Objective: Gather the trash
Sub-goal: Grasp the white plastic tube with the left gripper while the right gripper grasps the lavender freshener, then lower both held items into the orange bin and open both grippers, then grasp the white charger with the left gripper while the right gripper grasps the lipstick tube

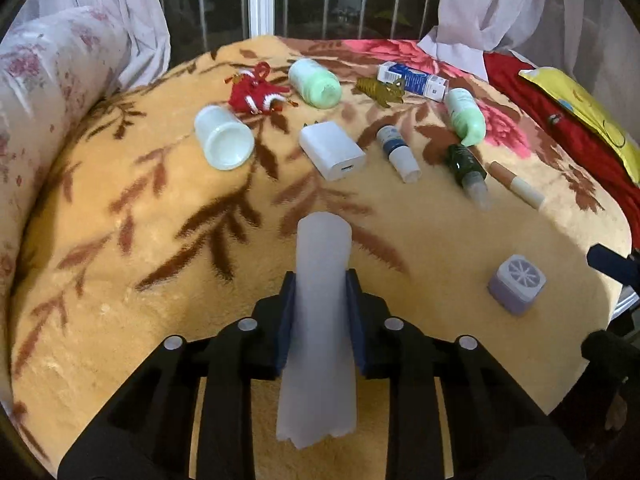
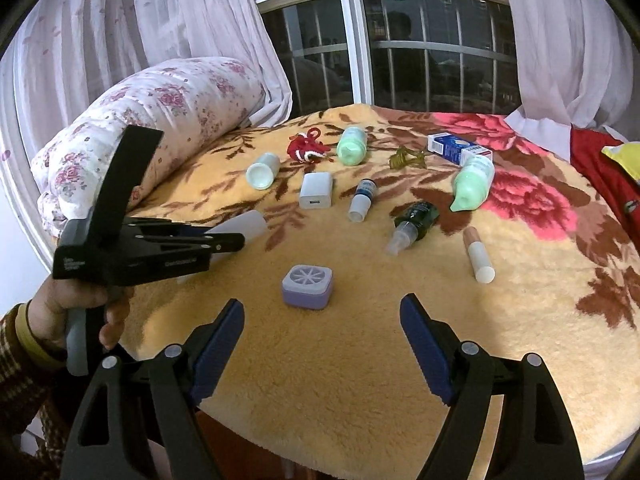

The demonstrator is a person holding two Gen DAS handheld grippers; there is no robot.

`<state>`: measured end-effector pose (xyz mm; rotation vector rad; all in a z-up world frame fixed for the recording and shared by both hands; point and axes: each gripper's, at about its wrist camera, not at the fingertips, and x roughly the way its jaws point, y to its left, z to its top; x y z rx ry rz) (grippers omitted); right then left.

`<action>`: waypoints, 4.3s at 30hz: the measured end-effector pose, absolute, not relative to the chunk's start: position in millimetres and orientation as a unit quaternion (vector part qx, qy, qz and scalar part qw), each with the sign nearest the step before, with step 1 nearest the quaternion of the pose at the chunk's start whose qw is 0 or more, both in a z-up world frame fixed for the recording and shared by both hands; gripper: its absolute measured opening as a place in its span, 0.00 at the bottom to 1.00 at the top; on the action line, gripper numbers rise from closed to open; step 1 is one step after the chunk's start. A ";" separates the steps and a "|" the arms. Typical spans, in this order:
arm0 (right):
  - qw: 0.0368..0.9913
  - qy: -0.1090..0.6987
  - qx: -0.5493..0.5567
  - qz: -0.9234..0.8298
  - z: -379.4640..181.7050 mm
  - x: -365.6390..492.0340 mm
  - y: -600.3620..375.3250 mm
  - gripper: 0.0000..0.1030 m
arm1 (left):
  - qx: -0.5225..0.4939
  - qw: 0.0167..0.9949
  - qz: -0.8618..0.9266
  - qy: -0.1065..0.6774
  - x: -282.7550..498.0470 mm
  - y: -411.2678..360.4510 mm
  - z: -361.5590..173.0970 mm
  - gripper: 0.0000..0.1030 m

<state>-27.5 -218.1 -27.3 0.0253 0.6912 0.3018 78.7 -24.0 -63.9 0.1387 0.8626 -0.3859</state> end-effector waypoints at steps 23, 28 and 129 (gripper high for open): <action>0.908 0.393 -0.043 0.139 -55.5 33.7 -168.6 0.31 | 0.022 0.905 -0.190 0.380 16.5 13.0 -31.7 0.23; 0.916 0.367 -0.038 0.161 -41.4 14.2 -169.3 0.31 | 0.022 0.901 -0.201 0.383 8.4 9.8 -33.0 0.23; 0.875 0.482 -0.044 -0.001 -60.4 126.3 -287.9 0.34 | 0.012 0.899 -0.171 0.404 92.9 -52.9 -38.9 0.43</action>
